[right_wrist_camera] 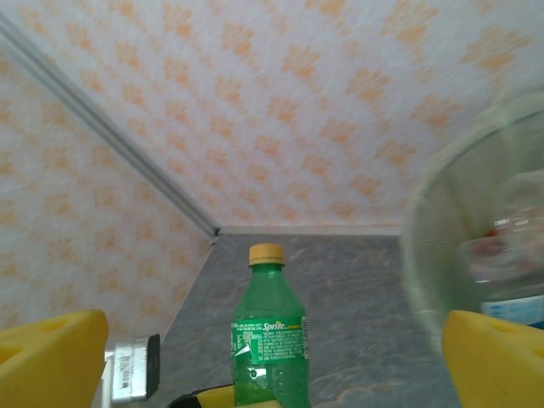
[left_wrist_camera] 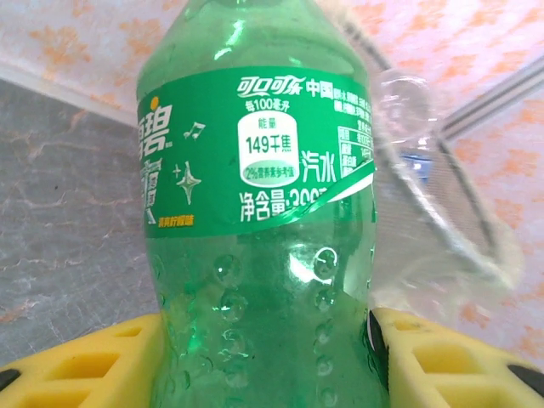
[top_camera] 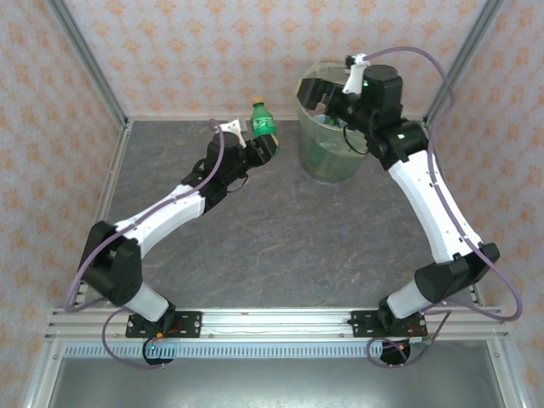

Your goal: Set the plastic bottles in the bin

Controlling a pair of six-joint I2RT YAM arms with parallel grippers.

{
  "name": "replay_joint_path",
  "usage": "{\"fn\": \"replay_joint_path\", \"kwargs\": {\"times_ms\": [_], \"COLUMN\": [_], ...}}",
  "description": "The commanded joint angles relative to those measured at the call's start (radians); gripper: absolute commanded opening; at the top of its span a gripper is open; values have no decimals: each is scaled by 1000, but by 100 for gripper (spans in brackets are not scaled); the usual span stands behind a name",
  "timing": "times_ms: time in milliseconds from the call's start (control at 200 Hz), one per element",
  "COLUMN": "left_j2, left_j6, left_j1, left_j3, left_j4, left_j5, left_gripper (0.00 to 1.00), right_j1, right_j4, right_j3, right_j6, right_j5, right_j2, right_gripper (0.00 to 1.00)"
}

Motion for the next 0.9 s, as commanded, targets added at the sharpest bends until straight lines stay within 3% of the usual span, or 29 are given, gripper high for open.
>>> {"fn": "replay_joint_path", "kwargs": {"times_ms": [0,85,355,541,891], "left_j2": [-93,-154,-264,-284,-299], "left_j6": [83,105,219,265,336], "left_j1": [0,-3,-4,-5,-5], "left_j3": [-39,-58,-69,-57,-43], "left_j4": [56,50,-38,-104,-168], "left_j5": [50,73,124,156,174], "left_gripper": [52,52,52,51,50], "right_j1": [45,73,110,134,138], "right_j4": [30,28,-15,-34,-84], "right_j3": [44,83,246,319,392], "right_j6": [37,44,102,101,106], "right_j5": [-50,-79,-227,-241,-261], "right_j2": [34,81,235,288,346], "right_gripper": [100,99,65,65,53]}}
